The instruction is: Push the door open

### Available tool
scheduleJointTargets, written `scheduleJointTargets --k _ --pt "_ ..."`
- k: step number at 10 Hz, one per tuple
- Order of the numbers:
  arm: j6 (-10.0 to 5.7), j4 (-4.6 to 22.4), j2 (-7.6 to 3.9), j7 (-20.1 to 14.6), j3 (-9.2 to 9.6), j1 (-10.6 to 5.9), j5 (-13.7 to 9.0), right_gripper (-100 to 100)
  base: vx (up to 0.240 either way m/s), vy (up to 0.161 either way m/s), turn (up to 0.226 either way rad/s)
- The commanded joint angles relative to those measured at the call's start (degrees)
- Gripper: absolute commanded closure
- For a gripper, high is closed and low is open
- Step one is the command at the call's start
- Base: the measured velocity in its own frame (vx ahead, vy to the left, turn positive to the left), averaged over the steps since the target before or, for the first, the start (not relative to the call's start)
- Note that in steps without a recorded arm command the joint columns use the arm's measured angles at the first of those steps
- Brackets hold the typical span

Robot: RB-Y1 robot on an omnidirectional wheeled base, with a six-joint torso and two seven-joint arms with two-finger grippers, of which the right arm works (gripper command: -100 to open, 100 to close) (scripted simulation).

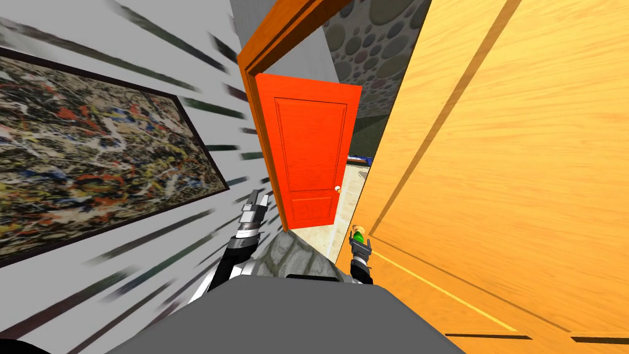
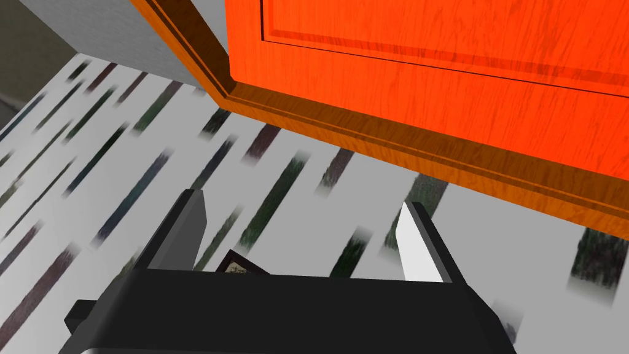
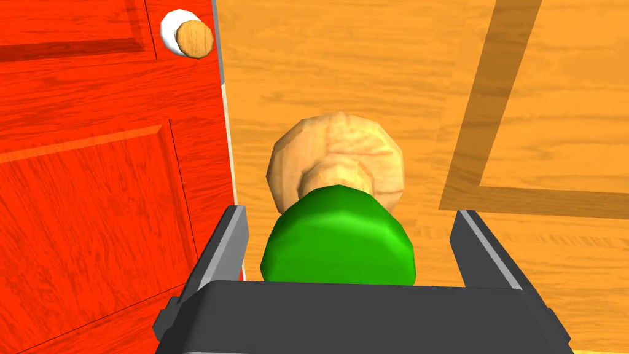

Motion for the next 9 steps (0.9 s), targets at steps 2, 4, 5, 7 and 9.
scheduleJointTargets --k 2,4,5,7,9 --pt "0.0 0.0 0.0 0.0 0.0 0.0 0.0 100 0.036 -0.01 0.005" --pt "0.0 0.0 0.0 0.0 0.0 0.0 0.0 100 -0.02 0.005 0.004" --pt "0.0 0.0 0.0 0.0 0.0 0.0 0.0 100 0.0 0.0 0.0" --pt "0.0 0.0 0.0 0.0 0.0 0.0 0.0 100 0.0 0.0 0.0" --pt "-0.42 0.47 -0.76 0.68 -1.67 -0.86 -1.18 100 0.115 -0.024 0.05"
